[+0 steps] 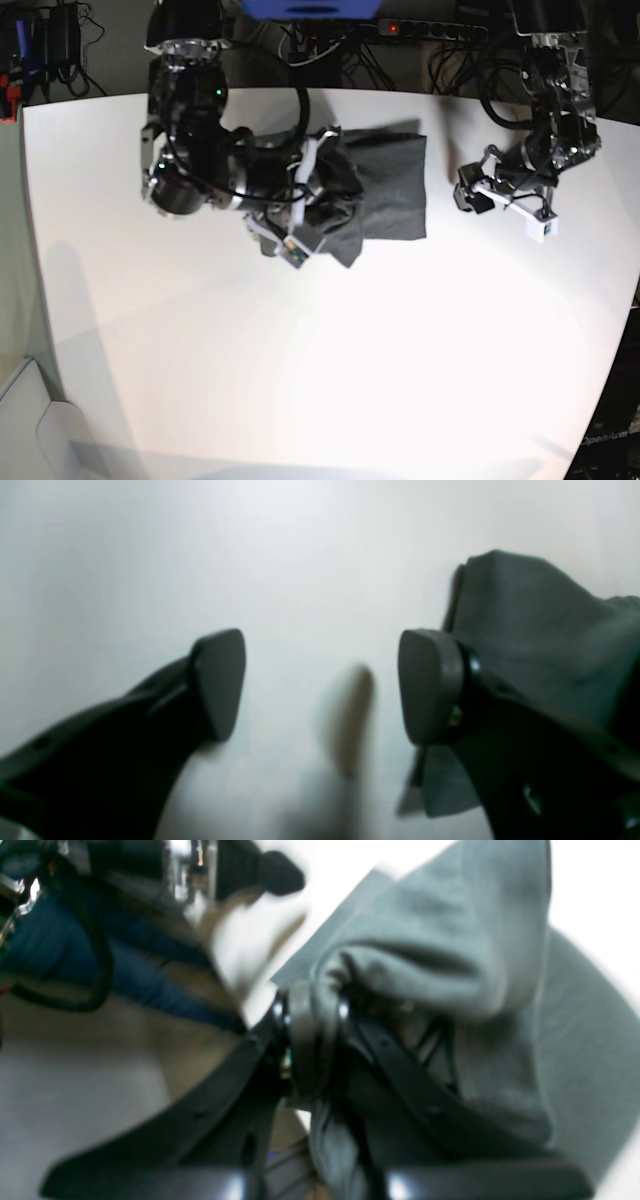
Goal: Layout the t-shirt on the table in an organized manner, then fold the t-shirt properly
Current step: 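Carry the shirt end held by the right gripper over onto the folded stack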
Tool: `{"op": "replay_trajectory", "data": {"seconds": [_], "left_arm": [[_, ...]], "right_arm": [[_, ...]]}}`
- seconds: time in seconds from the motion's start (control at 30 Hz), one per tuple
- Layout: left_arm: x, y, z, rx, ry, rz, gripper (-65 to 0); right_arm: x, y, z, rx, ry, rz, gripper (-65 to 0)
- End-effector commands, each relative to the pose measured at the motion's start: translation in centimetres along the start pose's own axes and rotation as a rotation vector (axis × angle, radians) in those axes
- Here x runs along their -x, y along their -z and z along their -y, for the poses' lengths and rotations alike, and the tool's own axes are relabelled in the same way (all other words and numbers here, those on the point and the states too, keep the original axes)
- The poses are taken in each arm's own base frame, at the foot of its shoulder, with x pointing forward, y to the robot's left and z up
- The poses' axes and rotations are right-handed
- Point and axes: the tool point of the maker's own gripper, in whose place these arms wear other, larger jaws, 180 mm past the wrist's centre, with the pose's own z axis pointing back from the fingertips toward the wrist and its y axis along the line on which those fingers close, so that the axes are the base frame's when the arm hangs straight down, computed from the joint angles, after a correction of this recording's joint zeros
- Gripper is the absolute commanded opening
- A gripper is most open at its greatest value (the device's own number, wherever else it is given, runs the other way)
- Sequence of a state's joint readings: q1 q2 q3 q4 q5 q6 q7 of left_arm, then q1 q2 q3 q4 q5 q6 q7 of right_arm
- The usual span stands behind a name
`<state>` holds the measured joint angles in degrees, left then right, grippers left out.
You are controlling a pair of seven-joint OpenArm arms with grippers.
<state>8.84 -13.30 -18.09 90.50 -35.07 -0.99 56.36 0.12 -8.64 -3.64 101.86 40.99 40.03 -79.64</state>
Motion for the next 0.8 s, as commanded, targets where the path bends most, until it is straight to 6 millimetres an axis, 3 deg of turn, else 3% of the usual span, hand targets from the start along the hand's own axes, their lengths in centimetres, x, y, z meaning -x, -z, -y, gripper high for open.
{"op": "replay_trajectory", "data": {"seconds": [0.0,0.13,0.37,0.57,0.77], "left_arm": [[-1.1,-0.6,0.3,0.010,0.009,0.031,-18.6],[-1.4,-0.8,0.5,0.013,0.017,0.041,-18.4],[-0.8,-1.0,0.2,0.007,0.018,0.031,-18.4],[-0.7,-1.0,0.2,0.008,0.017,0.029,-18.4],[-0.6,-0.9,0.4,0.011,0.019,0.026,-18.4]], "right_arm": [[-1.6,0.3,-0.5,-0.031,-0.006,0.064,-65.0],[-2.4,2.2,-1.0,-0.091,-0.001,0.077,-65.0],[-4.3,2.9,0.2,-0.099,-0.020,0.079,-65.0],[-3.7,4.1,1.0,-0.118,0.020,0.042,-65.0],[-4.1,5.1,-0.7,-0.161,-0.011,0.057,-65.0]]}}
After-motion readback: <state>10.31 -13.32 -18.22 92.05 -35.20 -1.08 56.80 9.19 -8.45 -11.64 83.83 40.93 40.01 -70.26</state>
